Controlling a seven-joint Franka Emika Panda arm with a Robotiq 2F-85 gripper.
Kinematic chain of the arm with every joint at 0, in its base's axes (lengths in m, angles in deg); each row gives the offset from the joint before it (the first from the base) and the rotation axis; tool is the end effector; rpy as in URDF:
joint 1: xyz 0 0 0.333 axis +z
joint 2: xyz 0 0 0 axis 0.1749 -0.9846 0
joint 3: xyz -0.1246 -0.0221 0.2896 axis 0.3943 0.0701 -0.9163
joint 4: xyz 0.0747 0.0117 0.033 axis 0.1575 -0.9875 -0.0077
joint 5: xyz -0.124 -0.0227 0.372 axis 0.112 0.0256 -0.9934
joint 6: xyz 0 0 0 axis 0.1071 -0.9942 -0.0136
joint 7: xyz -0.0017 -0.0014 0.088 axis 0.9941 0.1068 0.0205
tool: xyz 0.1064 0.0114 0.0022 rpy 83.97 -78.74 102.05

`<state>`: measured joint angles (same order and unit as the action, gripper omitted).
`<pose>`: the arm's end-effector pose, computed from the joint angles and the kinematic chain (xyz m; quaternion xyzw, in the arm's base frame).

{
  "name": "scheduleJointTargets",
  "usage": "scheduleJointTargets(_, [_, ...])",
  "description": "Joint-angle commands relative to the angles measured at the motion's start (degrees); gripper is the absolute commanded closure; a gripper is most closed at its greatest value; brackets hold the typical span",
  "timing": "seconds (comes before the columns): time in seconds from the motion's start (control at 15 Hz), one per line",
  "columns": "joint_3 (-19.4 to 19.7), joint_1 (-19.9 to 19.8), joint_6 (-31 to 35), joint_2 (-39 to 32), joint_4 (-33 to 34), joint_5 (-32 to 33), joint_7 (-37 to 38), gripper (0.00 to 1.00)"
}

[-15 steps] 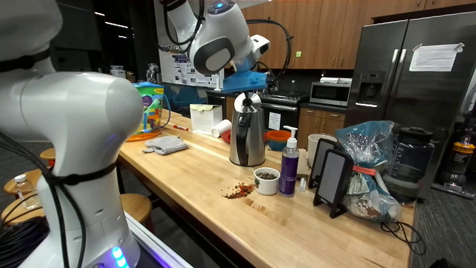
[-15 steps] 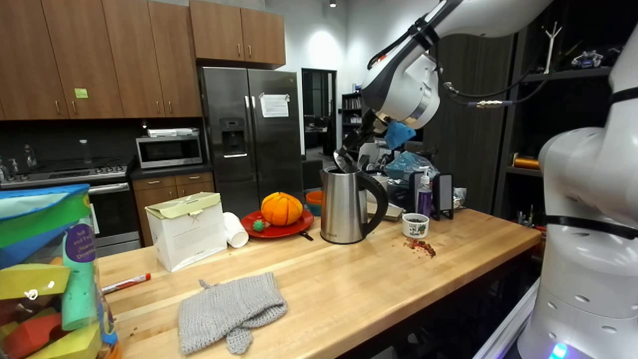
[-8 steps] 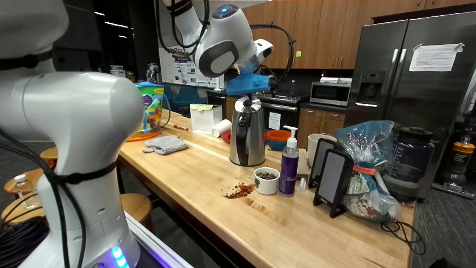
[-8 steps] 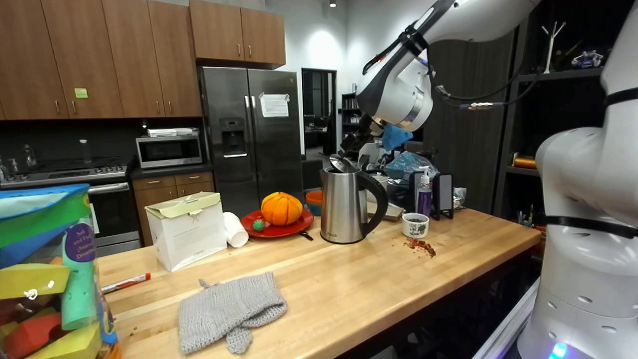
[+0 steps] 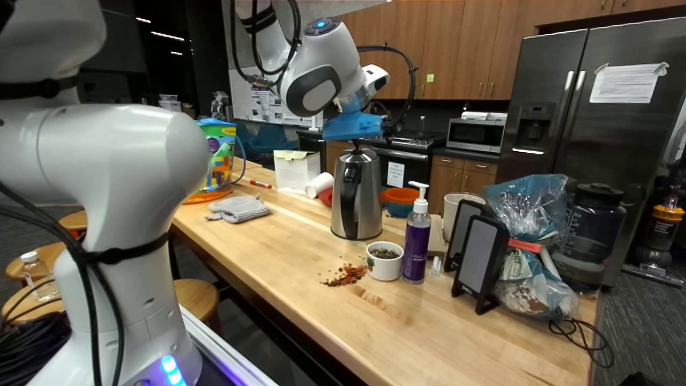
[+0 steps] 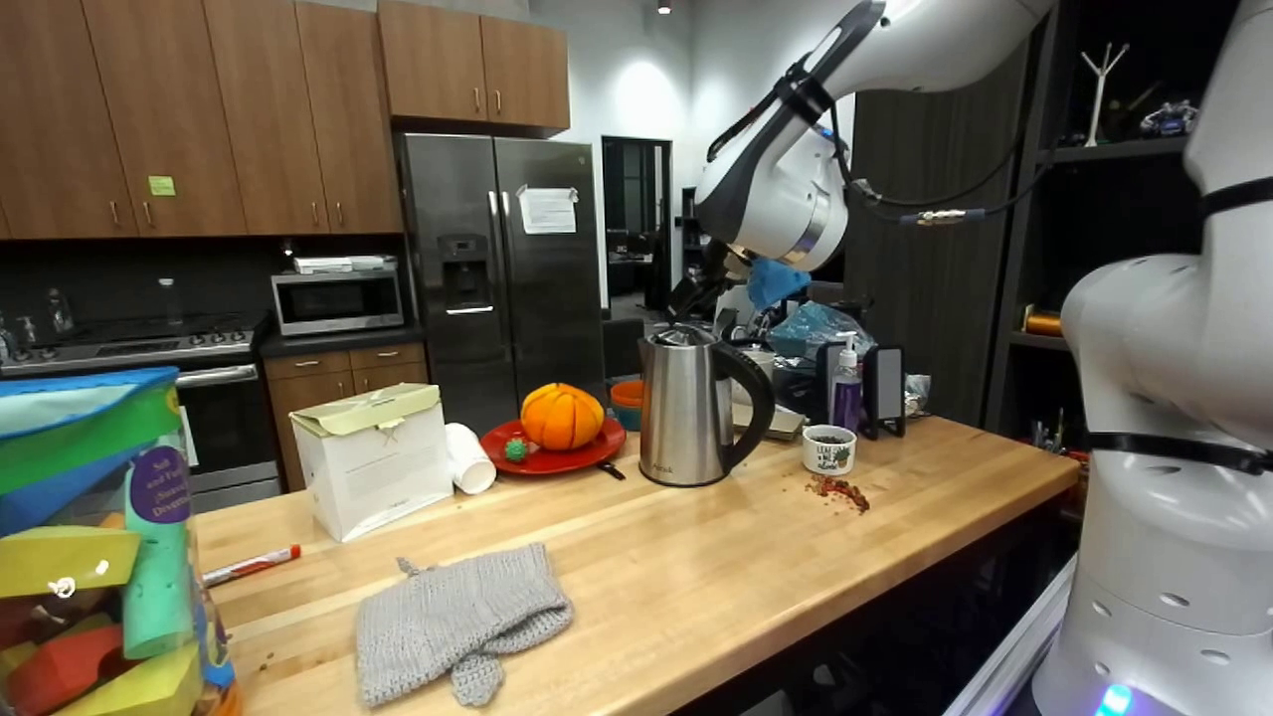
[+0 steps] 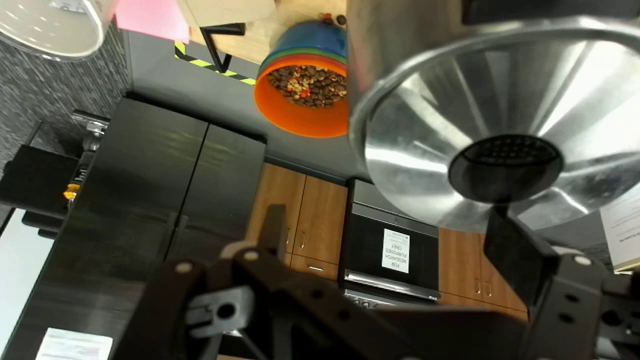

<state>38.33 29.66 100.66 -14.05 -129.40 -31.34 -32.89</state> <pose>0.4851 -0.0477 0.3979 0.9152 0.1096 0.3869 0.0252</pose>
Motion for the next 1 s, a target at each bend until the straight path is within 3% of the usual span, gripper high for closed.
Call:
scheduleJointTargets(0.0, [1.52,2.32,-0.21,-1.88,1.39,-1.14,1.01,0.00])
scheduleJointTargets(0.93, [3.17,3.31,-1.00,-4.55,1.91,-0.80,3.30,0.00])
